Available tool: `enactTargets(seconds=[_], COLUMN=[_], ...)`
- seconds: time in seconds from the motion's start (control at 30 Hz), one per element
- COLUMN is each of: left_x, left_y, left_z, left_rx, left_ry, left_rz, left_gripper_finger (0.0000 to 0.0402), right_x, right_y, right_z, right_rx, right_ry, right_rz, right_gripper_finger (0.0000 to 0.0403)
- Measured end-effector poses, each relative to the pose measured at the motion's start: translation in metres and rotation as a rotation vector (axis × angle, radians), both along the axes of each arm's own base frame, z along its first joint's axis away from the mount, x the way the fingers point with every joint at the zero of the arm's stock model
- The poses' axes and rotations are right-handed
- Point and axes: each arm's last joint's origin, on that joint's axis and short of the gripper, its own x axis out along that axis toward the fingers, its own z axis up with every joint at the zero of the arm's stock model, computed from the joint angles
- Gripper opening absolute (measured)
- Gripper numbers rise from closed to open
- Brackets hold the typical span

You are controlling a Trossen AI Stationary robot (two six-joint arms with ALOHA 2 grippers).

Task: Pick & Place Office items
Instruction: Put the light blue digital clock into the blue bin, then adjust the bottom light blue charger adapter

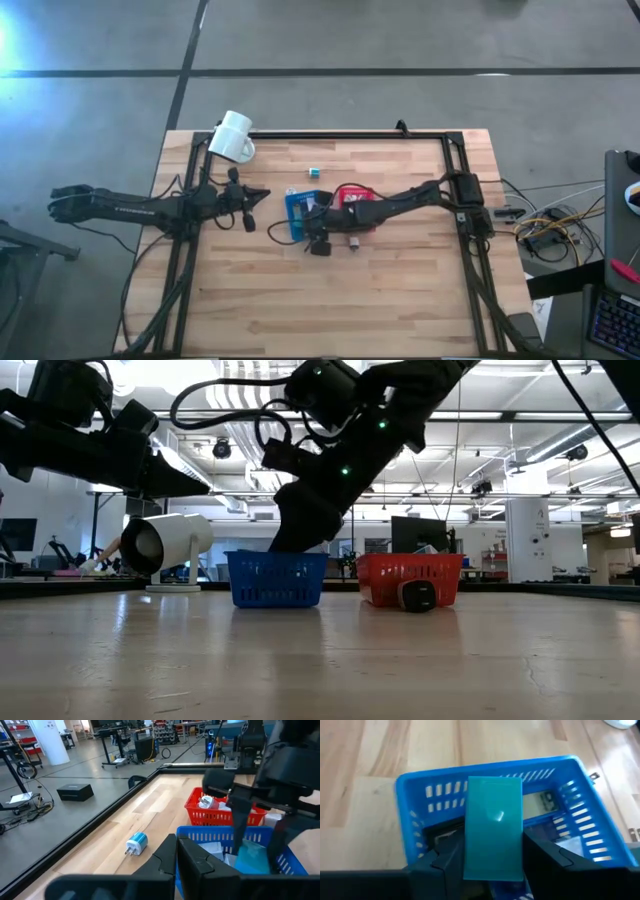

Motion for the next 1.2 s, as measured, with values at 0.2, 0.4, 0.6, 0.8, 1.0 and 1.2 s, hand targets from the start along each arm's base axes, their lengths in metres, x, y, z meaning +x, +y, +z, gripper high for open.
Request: enactTargets(seconds=[0.2,0.4,0.6,0.8,1.0,1.2], left_x=[0.0,0.0,0.0,0.0,0.0,0.0], left_y=[0.0,0.0,0.0,0.0,0.0,0.0], left_z=[0.0,0.0,0.0,0.0,0.0,0.0], left_rx=[0.0,-0.003,-0.003,-0.003,-0.003,-0.004], left_ry=[0.0,-0.002,-0.002,-0.001,-0.001,-0.002], left_rz=[0.004,0.005,0.005,0.005,0.005,0.005], left_gripper_finger=[0.0016,0.0016,0.0016,0.0016,0.0016,0.0016], right_x=[-0.005,-0.005,-0.011,-0.042,-0.102,-0.181], right_y=[0.0,0.001,0.0,0.005,0.008,0.012], right_z=[0.002,0.003,0.028,0.071,0.103,0.089], right_rx=[0.019,0.017,-0.013,-0.016,0.038,0.078], right_ry=[0.011,0.009,-0.047,-0.159,-0.37,-0.562], right_rz=[-0.02,-0.017,-0.014,0.022,0.077,0.113], right_gripper_finger=[0.0185,0.0203,0.0214,0.0214,0.0212,0.0182])
